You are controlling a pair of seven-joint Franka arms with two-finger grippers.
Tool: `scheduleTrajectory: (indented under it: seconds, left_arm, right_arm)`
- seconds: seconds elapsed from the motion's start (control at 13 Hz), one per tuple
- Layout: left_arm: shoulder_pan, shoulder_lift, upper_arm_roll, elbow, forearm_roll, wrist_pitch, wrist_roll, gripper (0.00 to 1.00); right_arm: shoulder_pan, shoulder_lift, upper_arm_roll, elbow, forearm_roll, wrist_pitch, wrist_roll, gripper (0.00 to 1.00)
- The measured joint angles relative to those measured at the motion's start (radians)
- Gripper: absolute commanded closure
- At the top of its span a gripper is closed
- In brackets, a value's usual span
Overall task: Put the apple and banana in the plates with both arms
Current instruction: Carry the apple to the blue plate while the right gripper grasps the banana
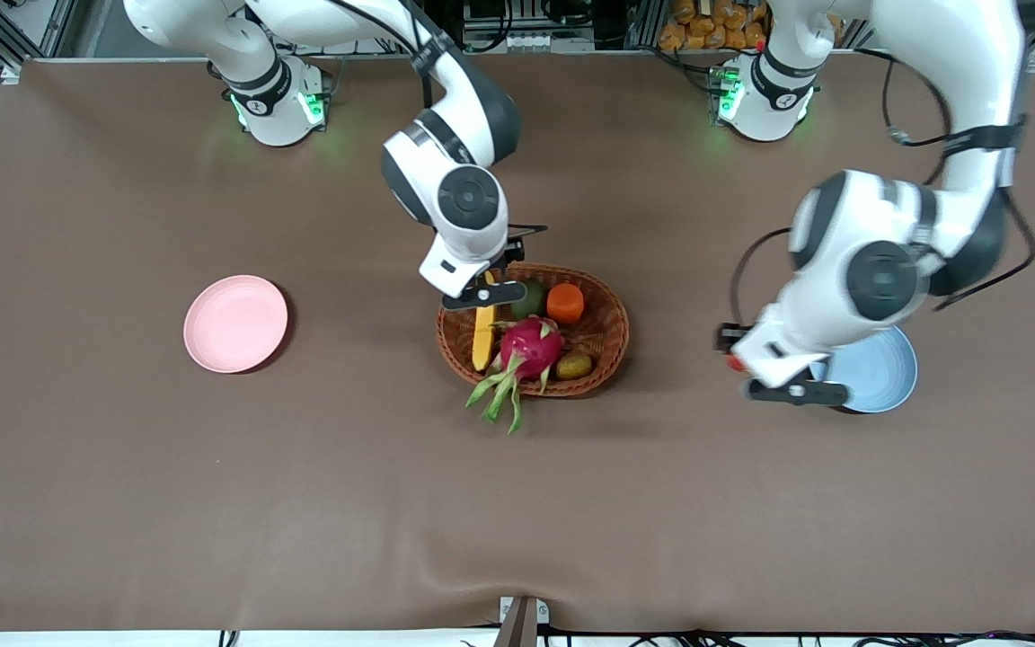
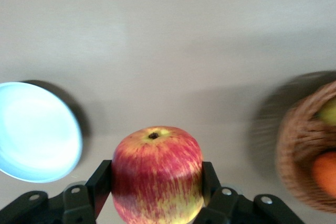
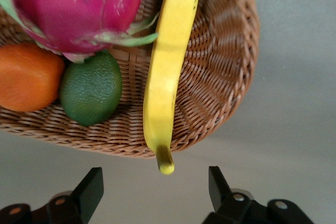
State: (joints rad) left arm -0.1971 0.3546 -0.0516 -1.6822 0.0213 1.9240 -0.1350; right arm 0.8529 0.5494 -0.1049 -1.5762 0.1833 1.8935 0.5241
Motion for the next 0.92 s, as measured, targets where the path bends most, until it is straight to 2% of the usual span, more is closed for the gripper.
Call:
scheduleTrajectory:
  seconds: [0.23, 0.69, 0.85, 0.92]
  left_arm:
    - [0.134, -0.034, 0.000, -0.097, 0.000, 0.065, 0.202, 0.82]
    - [0.319, -0.040, 0.000, -0.369, 0.000, 0.381, 0.515, 0.81]
    - [0.365, -0.038, 0.000, -0.415, 0.001, 0.428, 0.593, 0.78]
    - [0.383, -0.034, 0.000, -0.425, 0.001, 0.451, 0.630, 0.77]
  right_arm:
    - [0.000, 0.030, -0.009, 0.000, 0.000, 0.000, 0.000, 0.30]
    - [-0.001, 0.066, -0.013, -0.001, 0.000, -0.001, 0.001, 0.46]
    - [-0.001, 0.084, -0.012, -0.001, 0.003, 0.000, 0.001, 0.58]
    - [0.000, 0.088, -0.012, 0.000, 0.005, 0.002, 0.001, 0.59]
